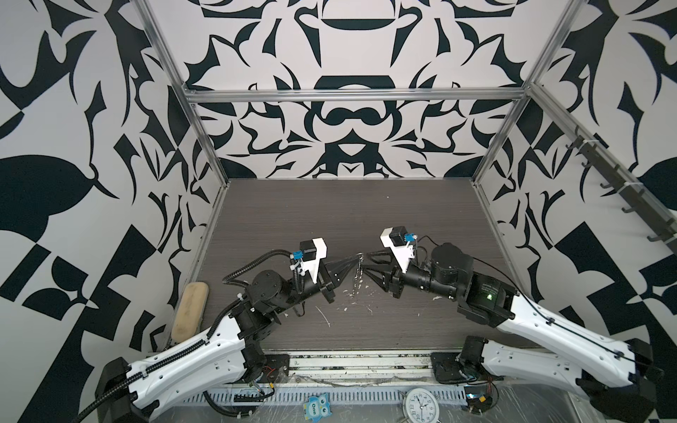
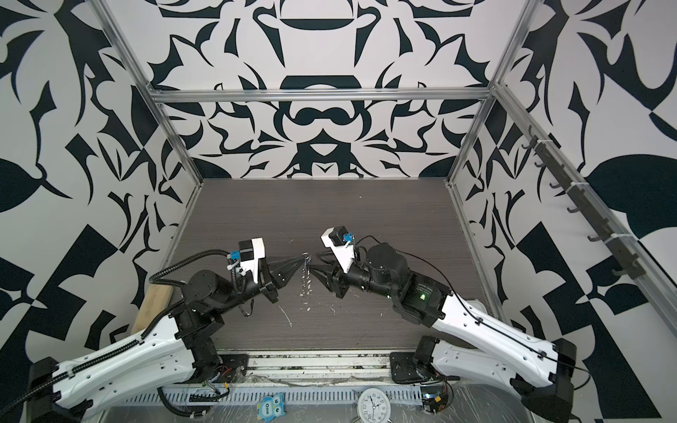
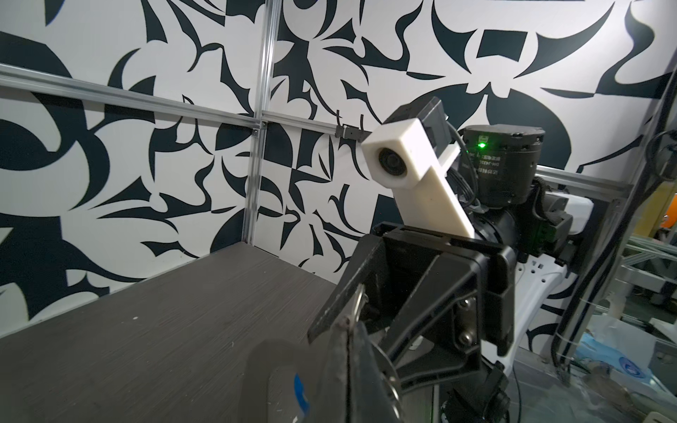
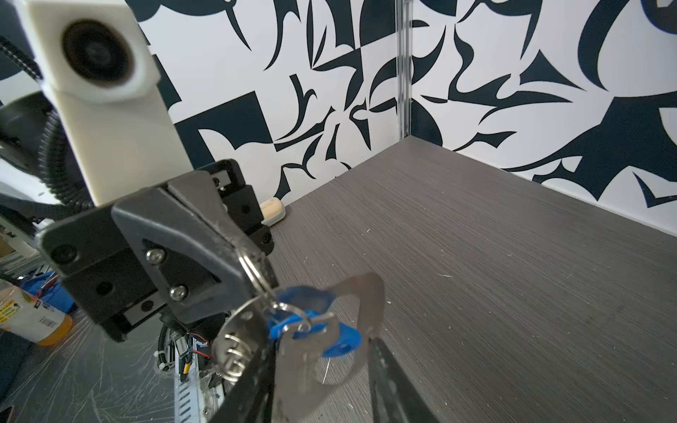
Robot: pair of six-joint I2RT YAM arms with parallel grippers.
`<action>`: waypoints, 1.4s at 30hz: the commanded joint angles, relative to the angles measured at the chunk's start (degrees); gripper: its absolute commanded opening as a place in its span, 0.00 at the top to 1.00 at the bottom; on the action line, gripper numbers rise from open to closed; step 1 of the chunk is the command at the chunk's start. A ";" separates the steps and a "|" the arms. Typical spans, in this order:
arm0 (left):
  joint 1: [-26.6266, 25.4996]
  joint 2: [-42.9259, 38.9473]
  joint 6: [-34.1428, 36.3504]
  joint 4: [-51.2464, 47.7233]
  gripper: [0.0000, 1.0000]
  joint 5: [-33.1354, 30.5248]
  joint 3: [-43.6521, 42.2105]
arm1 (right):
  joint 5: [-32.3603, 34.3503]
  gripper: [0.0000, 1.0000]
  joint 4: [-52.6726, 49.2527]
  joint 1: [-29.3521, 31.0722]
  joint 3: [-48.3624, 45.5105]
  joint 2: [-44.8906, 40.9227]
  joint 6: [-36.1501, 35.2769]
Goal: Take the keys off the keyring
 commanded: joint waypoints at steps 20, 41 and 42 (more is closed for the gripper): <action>-9.94 4.24 13.12 2.91 1.00 -20.48 -0.15 | 5.77 0.57 4.52 0.04 -4.79 -2.29 0.78; -10.07 1.87 13.59 2.61 1.00 -18.20 -1.53 | 8.49 0.56 4.13 0.03 -6.43 -7.58 0.51; -10.07 1.33 13.59 2.54 1.00 -17.88 -1.79 | 8.49 0.56 4.38 0.01 -6.53 -7.88 0.75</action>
